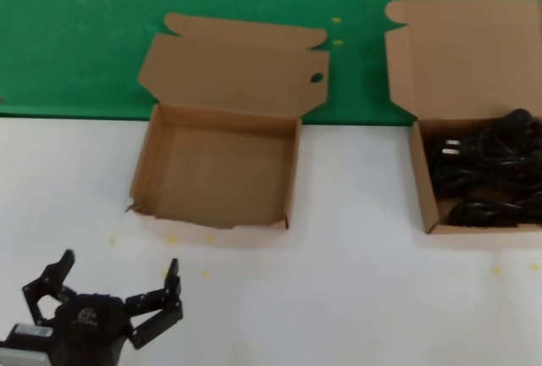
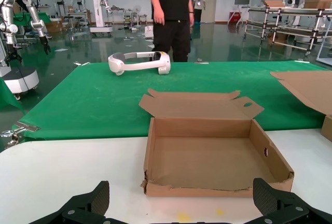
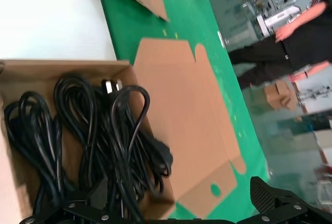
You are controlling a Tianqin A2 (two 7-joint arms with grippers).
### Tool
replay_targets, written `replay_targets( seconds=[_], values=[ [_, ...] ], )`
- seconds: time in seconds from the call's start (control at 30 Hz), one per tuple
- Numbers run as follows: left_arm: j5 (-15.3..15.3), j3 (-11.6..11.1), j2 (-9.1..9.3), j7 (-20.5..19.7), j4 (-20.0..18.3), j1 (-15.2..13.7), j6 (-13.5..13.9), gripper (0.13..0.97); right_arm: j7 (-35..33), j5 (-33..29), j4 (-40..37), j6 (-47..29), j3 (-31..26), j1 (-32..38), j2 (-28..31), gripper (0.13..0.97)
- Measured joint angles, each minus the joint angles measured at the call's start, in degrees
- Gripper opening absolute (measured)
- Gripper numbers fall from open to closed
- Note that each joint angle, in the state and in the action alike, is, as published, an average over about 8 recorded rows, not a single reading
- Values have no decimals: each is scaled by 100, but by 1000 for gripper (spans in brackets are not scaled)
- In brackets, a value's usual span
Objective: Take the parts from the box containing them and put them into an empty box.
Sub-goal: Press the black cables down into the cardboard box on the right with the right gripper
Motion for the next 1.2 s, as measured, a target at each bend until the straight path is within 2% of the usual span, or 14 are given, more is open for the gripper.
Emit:
replay_targets(
  seconds=[0.33,0.57,0.73,0.93,1.07,1.2],
  values=[
    [1,0,0,3,0,0,0,966,2401,-2243,-1894,-2450,0,666,-787,966],
    [1,0,0,4,0,0,0,966,4269,-4108,-2646,-4147,0,1075,-1120,966],
    [1,0,0,4,0,0,0,966,5591,-5442,-2701,-4865,2,1338,-1203,966],
    [1,0,0,4,0,0,0,966,7023,-6897,-2388,-5285,129,1507,-1198,966],
    [0,0,0,4,0,0,0,966,7692,-7662,-2085,-5514,416,1478,-1164,966],
    [0,0,0,4,0,0,0,966,8071,-8210,-1840,-5747,801,1420,-1161,966]
  ],
)
